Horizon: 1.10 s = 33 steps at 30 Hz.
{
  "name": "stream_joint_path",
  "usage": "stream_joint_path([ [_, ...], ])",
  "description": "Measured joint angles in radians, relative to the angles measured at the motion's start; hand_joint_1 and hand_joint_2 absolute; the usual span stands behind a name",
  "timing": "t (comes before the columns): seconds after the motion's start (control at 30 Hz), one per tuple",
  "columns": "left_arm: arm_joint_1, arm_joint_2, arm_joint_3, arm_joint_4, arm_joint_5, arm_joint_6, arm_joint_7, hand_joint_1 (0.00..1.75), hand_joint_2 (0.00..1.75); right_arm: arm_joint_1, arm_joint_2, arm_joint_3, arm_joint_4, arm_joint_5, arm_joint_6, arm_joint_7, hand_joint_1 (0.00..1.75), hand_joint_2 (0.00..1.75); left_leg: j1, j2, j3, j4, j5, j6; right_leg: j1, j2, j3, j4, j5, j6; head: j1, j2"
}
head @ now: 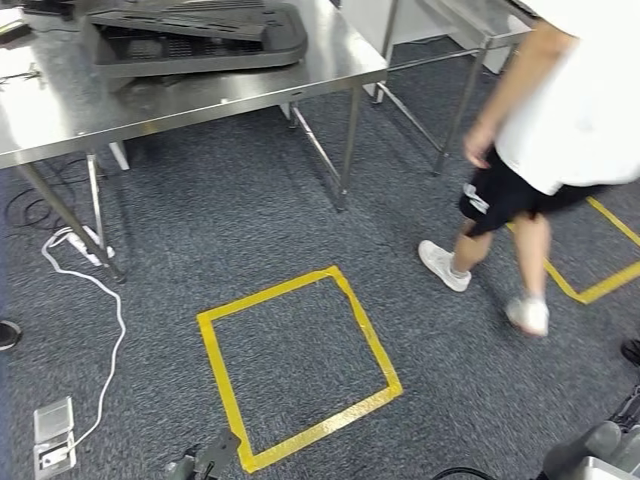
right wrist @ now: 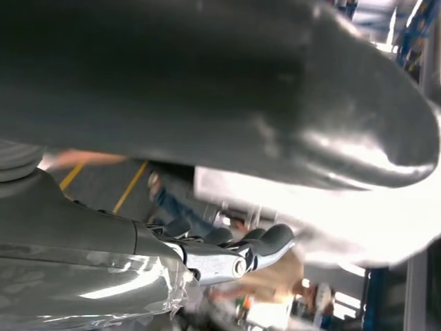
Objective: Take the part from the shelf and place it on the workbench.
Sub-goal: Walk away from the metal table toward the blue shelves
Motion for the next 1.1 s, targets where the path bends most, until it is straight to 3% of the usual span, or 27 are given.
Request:
stream_joint_path([
  [0.03,0.002,0.000,0.000,0.000,0.000,0.000,0.001,0.00,0.00,0.002,0.000,0.000,0.000,-0.001,0.000,0.000,0.00,0.00,-0.001,0.014,0.000,0.000,0.000,0.000,-0.002,-0.007,-0.009,0.026,-0.004,0.002,0.000,0.000],
  [0.07,0.002,0.001,0.000,0.000,-0.001,0.000,0.001,0.00,0.00,0.004,0.000,0.000,0.000,-0.001,0.000,0.000,0.00,0.00,-0.001,0.027,0.000,0.000,-0.001,-0.001,-0.003,-0.012,0.000,0.015,0.011,0.002,0.000,0.000],
  [0.13,0.000,0.000,0.000,0.000,-0.001,0.000,0.001,0.00,0.00,0.005,0.000,0.000,0.000,-0.001,0.000,0.000,0.00,0.00,-0.003,0.050,0.003,0.000,-0.004,-0.005,0.001,-0.033,0.063,-0.100,0.068,-0.005,0.000,0.000],
  [0.2,-0.002,-0.001,0.000,0.000,-0.002,0.000,0.001,0.00,0.00,0.005,0.000,0.000,-0.001,-0.002,0.000,-0.001,0.00,0.00,-0.006,0.067,0.005,-0.002,-0.006,-0.012,0.014,-0.071,0.117,-0.206,0.099,-0.019,-0.001,0.000],
  [0.23,-0.002,-0.001,0.000,0.000,-0.003,0.000,0.001,0.00,0.00,0.005,-0.001,0.000,-0.002,-0.002,0.000,-0.002,0.00,0.00,-0.007,0.074,0.006,-0.003,-0.006,-0.016,0.020,-0.081,0.126,-0.227,0.099,-0.026,-0.001,0.000],
  [0.3,-0.002,-0.003,0.000,0.000,-0.008,0.000,0.002,0.00,0.00,0.008,-0.001,-0.001,-0.003,-0.003,0.000,-0.005,0.00,0.00,-0.007,0.089,0.009,-0.008,-0.007,-0.028,0.025,-0.068,0.123,-0.231,0.101,-0.037,-0.001,0.000],
  [0.33,-0.003,-0.004,0.000,0.000,-0.011,0.000,0.003,0.00,0.00,0.010,0.000,-0.001,-0.004,-0.004,0.000,-0.008,0.00,0.00,-0.006,0.086,0.011,-0.007,-0.011,-0.033,0.023,-0.059,0.123,-0.236,0.105,-0.043,-0.002,0.000],
  [0.4,-0.005,-0.005,0.000,0.000,-0.014,0.001,0.003,0.00,0.00,0.012,0.000,-0.001,-0.005,-0.004,0.000,-0.013,0.00,0.00,-0.005,0.048,-0.003,0.033,-0.046,-0.038,0.018,-0.039,0.125,-0.246,0.113,-0.056,-0.004,0.000],
  [0.47,-0.002,-0.005,0.000,0.000,-0.015,0.002,0.003,0.00,0.00,0.012,0.001,-0.002,-0.005,-0.004,0.001,-0.016,0.00,0.00,-0.006,0.006,-0.056,0.154,-0.111,-0.037,0.017,-0.017,0.125,-0.249,0.116,-0.063,-0.005,0.000],
  [0.5,0.000,-0.005,0.000,0.000,-0.015,0.002,0.003,0.00,0.00,0.012,0.001,-0.001,-0.005,-0.005,0.001,-0.017,0.00,0.00,-0.007,-0.002,-0.086,0.219,-0.136,-0.037,0.018,-0.003,0.124,-0.248,0.116,-0.064,-0.006,0.000],
  [0.53,0.002,-0.005,0.000,0.000,-0.015,0.002,0.004,0.00,0.00,0.013,0.001,-0.002,-0.004,-0.005,0.002,-0.018,0.00,0.00,-0.008,-0.005,-0.108,0.262,-0.145,-0.036,0.019,0.011,0.123,-0.247,0.116,-0.065,-0.006,0.000],
  [0.57,0.002,-0.005,0.000,0.000,-0.015,0.002,0.004,0.00,0.00,0.014,0.001,-0.002,-0.004,-0.006,0.002,-0.018,0.00,0.00,-0.008,-0.007,-0.113,0.268,-0.133,-0.035,0.020,0.025,0.123,-0.245,0.116,-0.065,-0.006,0.000],
  [0.63,0.000,-0.005,0.000,0.000,-0.016,0.002,0.004,0.00,0.00,0.015,0.001,-0.002,-0.004,-0.007,0.001,-0.018,0.00,0.00,-0.007,-0.023,-0.075,0.172,-0.061,-0.031,0.020,0.055,0.123,-0.238,0.115,-0.062,-0.006,0.000],
  [0.7,-0.001,-0.005,0.000,0.000,-0.016,0.002,0.004,0.00,0.00,0.014,0.001,-0.002,-0.004,-0.008,0.001,-0.018,0.00,0.00,-0.002,-0.071,-0.029,0.057,-0.008,-0.027,0.020,0.083,0.115,-0.223,0.111,-0.056,-0.005,0.000],
  [0.77,0.000,-0.005,0.000,0.000,-0.016,0.002,0.004,0.00,0.00,0.015,0.001,-0.002,-0.005,-0.009,0.001,-0.019,0.00,0.00,-0.002,-0.099,-0.016,0.019,-0.005,-0.025,0.017,0.107,0.101,-0.213,0.111,-0.046,-0.004,0.000],
  [0.83,0.000,-0.005,0.000,0.000,-0.016,0.003,0.005,0.00,0.00,0.019,0.001,-0.002,-0.005,-0.009,0.001,-0.019,0.00,0.00,-0.003,-0.079,-0.015,0.014,-0.004,-0.017,0.012,0.124,0.091,-0.212,0.113,-0.036,-0.005,0.000],
  [0.9,-0.003,-0.006,0.000,0.000,-0.016,0.003,0.004,0.00,0.00,0.019,0.001,-0.003,-0.006,-0.009,0.000,-0.019,0.00,0.00,0.000,-0.053,-0.013,0.009,0.000,-0.008,0.013,0.086,0.072,-0.174,0.089,-0.024,-0.001,0.000],
  [0.97,-0.002,-0.006,0.000,0.000,-0.016,0.003,0.004,0.00,0.00,0.016,0.001,-0.002,-0.006,-0.009,0.000,-0.019,0.00,0.00,0.000,-0.025,-0.010,0.007,-0.002,-0.003,0.011,0.020,0.018,-0.062,0.030,-0.010,0.002,0.000],
  [1.03,0.001,-0.005,0.000,0.000,-0.016,0.003,0.004,0.00,0.00,0.018,0.001,-0.002,-0.006,-0.012,0.000,-0.019,0.00,0.00,-0.001,0.005,-0.009,0.008,-0.005,-0.002,0.003,-0.007,-0.037,0.051,-0.009,-0.001,0.002,0.000],
  [1.07,0.002,-0.005,0.000,0.000,-0.016,0.003,0.004,0.00,0.00,0.019,0.001,-0.002,-0.006,-0.014,0.000,-0.019,0.00,0.00,-0.001,0.017,-0.008,0.008,-0.008,-0.003,0.000,-0.012,-0.044,0.063,-0.003,0.001,0.002,0.000],
  [1.1,0.001,-0.005,0.000,0.000,-0.017,0.003,0.004,0.00,0.00,0.020,0.001,-0.002,-0.006,-0.016,0.000,-0.019,0.00,0.00,-0.001,0.029,-0.005,0.008,-0.011,-0.005,-0.002,-0.016,-0.029,0.034,0.021,0.002,0.002,0.000],
])
